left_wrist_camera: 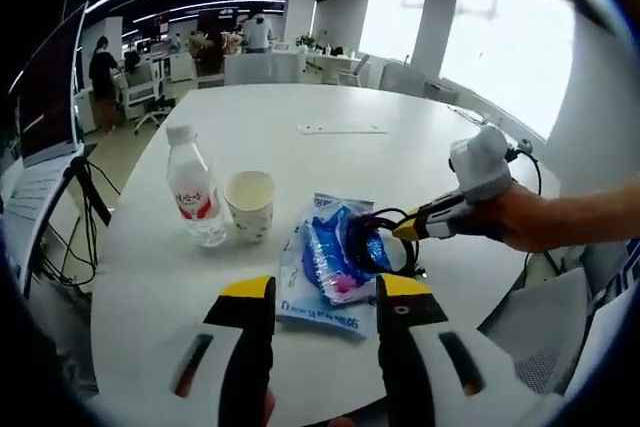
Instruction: Arrange the tabletop items into an orderly group along one side of the table until the central work area is clear of visible clutter.
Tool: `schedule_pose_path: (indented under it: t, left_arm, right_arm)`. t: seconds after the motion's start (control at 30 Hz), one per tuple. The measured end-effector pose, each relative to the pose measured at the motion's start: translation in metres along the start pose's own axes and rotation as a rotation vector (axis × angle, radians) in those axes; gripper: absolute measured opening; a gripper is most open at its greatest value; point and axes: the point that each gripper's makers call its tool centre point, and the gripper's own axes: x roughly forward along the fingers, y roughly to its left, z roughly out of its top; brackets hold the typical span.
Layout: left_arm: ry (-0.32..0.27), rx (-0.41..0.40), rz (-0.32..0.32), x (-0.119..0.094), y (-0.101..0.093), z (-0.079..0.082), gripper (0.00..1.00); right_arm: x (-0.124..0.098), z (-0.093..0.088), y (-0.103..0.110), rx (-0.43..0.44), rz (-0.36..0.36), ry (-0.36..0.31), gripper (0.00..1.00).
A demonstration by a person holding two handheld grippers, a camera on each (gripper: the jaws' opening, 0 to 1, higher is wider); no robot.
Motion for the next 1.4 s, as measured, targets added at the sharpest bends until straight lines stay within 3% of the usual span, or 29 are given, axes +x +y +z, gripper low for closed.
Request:
schedule_pose_path:
  t: [0.77,1.4]
  left_arm:
    - [-0.005,-0.018,-0.016,0.003,0.0,-0.001,0.39]
    - [-0.013,-0.027,-0.013,0.003,0.002,0.0,0.39]
  right_arm:
    - [-0.014,0.016,0.01,0.022,0.029,-0.05,0.04]
    - [-0.026,0.03,0.017,-0.037,0.041,-0.079,0.04]
